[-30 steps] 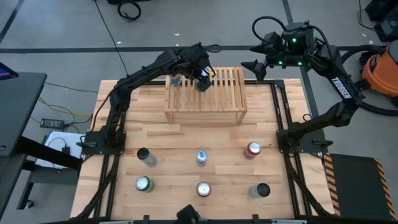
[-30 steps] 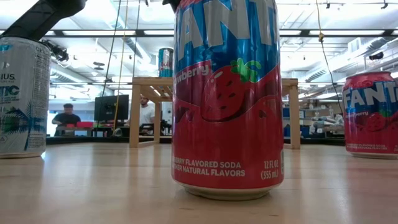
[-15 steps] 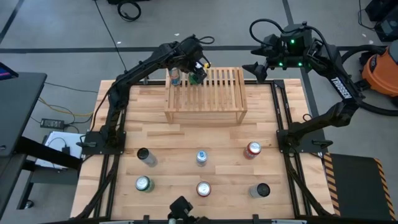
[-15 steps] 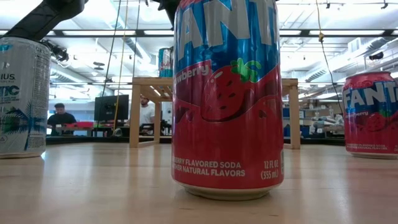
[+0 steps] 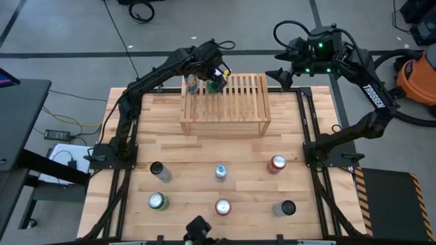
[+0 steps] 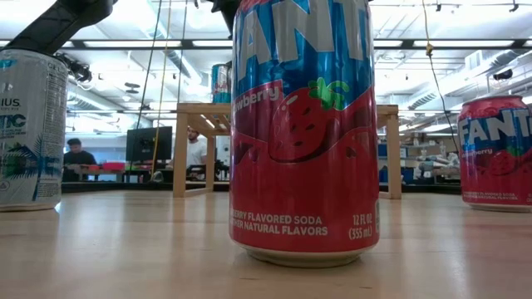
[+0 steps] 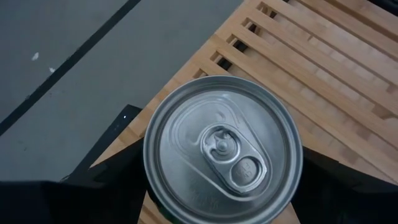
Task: Place canned beverage on shelf
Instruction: Align the green soda can with the blue soda can on the shelf
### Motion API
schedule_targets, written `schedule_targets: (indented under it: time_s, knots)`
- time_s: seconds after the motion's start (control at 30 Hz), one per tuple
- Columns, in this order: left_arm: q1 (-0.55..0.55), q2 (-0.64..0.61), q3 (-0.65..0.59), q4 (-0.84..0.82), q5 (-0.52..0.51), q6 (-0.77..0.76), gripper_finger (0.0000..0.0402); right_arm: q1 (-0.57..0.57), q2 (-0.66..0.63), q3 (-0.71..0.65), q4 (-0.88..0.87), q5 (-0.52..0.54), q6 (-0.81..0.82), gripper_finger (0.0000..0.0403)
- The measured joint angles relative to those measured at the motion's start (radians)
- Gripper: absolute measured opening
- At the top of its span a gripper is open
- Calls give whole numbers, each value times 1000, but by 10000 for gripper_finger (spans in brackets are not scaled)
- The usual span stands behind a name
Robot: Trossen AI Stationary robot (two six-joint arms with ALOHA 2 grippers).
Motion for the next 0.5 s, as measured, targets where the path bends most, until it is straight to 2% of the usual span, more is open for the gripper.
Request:
schedule_targets:
  time_s: [0.5]
  knots:
    - [16, -2, 0, -22, 1, -3, 316, 0, 0, 0, 1, 0, 1, 387]
